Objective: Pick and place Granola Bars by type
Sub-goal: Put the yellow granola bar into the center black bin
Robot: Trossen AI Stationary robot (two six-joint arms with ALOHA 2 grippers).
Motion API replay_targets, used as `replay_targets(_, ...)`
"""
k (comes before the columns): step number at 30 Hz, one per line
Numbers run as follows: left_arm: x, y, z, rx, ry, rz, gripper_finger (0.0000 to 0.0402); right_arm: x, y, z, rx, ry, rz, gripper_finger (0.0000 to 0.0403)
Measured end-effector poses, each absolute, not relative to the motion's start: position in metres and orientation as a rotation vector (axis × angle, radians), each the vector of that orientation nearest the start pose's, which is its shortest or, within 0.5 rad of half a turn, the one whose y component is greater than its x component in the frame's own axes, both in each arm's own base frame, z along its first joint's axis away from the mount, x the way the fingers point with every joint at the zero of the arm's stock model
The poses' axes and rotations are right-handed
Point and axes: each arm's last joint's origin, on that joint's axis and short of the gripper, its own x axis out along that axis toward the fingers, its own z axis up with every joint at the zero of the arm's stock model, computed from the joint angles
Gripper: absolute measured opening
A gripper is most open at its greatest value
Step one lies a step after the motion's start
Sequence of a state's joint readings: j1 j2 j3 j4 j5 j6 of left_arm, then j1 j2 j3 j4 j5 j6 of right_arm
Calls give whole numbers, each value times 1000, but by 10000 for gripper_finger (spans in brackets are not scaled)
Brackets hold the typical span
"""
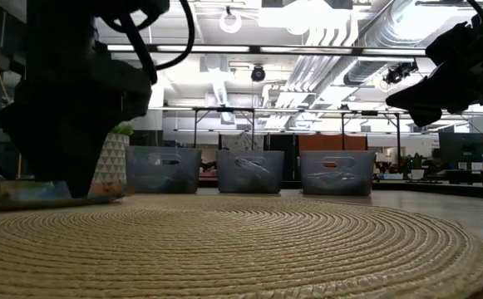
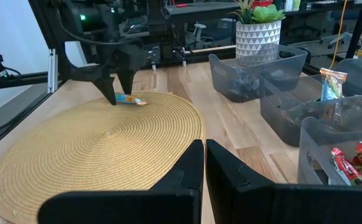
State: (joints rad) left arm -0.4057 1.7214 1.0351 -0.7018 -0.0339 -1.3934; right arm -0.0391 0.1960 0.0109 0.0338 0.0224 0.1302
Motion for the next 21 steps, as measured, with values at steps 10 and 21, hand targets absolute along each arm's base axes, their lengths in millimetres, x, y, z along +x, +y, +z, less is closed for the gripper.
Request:
replay_targets(10, 282, -120, 150, -842, 1317, 690, 227, 108, -5, 154, 131, 147, -71, 0)
replay_targets(21, 280, -119, 149, -824, 1335, 707, 167, 108, -5, 154, 131, 147, -71, 0)
